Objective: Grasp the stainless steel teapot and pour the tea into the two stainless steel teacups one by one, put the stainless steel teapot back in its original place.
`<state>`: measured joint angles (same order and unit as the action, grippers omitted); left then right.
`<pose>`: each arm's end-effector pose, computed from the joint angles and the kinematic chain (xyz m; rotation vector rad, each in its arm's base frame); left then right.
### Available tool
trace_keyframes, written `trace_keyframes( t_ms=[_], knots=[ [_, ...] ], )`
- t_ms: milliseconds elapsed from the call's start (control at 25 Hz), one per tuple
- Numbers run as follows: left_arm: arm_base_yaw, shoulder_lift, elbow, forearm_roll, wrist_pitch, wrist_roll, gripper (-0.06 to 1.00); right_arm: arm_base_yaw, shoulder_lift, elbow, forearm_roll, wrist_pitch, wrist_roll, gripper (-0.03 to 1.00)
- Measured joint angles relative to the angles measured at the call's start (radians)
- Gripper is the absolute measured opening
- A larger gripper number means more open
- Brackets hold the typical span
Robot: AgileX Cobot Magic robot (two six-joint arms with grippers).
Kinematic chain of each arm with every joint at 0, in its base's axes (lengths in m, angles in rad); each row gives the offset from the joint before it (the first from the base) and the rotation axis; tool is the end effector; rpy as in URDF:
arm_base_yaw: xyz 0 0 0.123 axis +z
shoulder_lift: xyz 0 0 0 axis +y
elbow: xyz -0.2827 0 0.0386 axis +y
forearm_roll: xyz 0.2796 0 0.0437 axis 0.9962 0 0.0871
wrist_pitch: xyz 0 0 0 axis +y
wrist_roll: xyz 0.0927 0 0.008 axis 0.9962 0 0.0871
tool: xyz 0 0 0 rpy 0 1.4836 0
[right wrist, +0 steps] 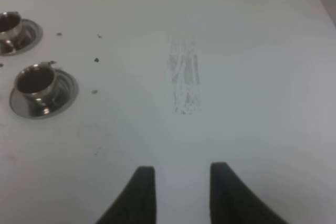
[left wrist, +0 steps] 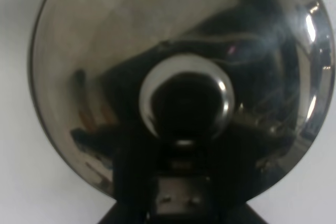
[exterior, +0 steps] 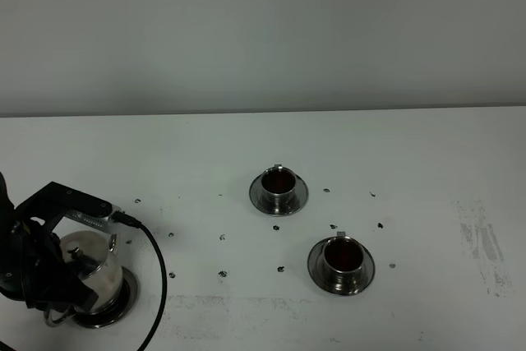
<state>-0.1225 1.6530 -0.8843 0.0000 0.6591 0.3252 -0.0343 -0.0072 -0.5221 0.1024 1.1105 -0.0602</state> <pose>0.3118 -0.0384 0.1480 0.6465 2.8397 0.0341 0.0182 0.0079 0.2946 -0.0363 2.0608 0.0644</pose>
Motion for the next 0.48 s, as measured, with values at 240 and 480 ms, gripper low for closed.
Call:
trace_keyframes(
  t_ms=[240, 480],
  knots=[
    [-0.004, 0.000, 0.000, 0.000, -0.001, 0.000, 0.21, 0.000, 0.000, 0.000, 0.000, 0.000, 0.000, 0.24],
    [-0.011, 0.000, 0.000, 0.000, -0.006, 0.000, 0.21, 0.000, 0.000, 0.000, 0.000, 0.000, 0.001, 0.24]
  ],
)
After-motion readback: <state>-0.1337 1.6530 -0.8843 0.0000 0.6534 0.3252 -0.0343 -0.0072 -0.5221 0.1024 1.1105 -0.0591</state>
